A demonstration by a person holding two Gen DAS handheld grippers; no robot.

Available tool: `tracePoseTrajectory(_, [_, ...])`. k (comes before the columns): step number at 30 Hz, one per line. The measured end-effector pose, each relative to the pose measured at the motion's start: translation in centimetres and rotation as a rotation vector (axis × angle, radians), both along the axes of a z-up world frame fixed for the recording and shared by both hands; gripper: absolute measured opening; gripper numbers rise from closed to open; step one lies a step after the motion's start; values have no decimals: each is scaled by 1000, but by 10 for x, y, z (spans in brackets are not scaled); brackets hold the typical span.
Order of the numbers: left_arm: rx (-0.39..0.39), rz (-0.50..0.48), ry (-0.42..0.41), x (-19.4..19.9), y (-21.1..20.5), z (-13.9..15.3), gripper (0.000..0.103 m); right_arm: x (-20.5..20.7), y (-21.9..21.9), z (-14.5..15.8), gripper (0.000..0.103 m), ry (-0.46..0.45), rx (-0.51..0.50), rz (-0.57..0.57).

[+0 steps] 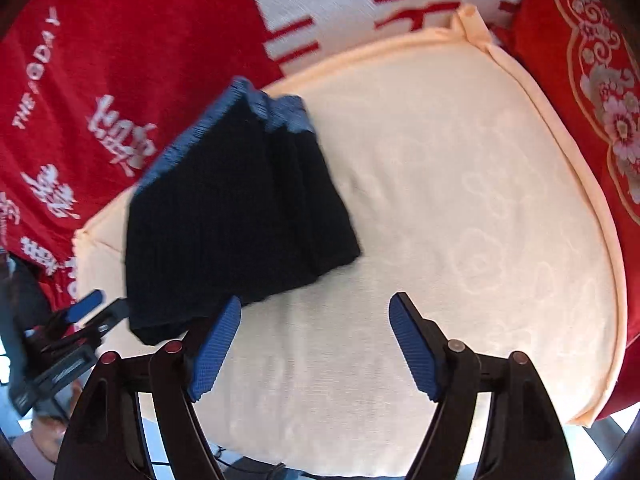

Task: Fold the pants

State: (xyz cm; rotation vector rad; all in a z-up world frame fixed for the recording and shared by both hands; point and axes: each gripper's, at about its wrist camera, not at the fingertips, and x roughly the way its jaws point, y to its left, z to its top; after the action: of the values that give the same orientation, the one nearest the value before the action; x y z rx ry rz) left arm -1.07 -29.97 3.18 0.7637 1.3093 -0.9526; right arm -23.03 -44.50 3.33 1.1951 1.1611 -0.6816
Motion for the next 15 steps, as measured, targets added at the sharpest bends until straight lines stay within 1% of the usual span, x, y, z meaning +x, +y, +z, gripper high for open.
tracePoseTrajectory(2, [0,45,0,12,1,-6,77,15,-1,8,53,-32,-18,27])
tracePoseTrajectory(4, [5,88,-10,24,0,-14,77,32,-5,7,48,-52,-18,68])
tracePoseTrajectory(6, [29,120,-7,31,-2,-27,77,50,-8,-1,46,-53,-8,113])
tracePoseTrajectory(8, [29,142,4,34,-2,-35,77,65,-10,-13,46,-39,-3,150])
tracePoseTrajectory(11, [28,155,12,32,-2,-48,77,77,-6,-32,46,30,-14,210])
tracePoseTrajectory(12, [26,162,18,31,-1,-52,77,77,-4,-37,46,40,-14,219])
tracePoseTrajectory(14, [24,172,15,31,0,-55,89,75,-2,-38,46,33,-23,230])
tracePoseTrajectory(15, [21,172,15,31,1,-56,89,74,-1,-37,46,35,-26,238])
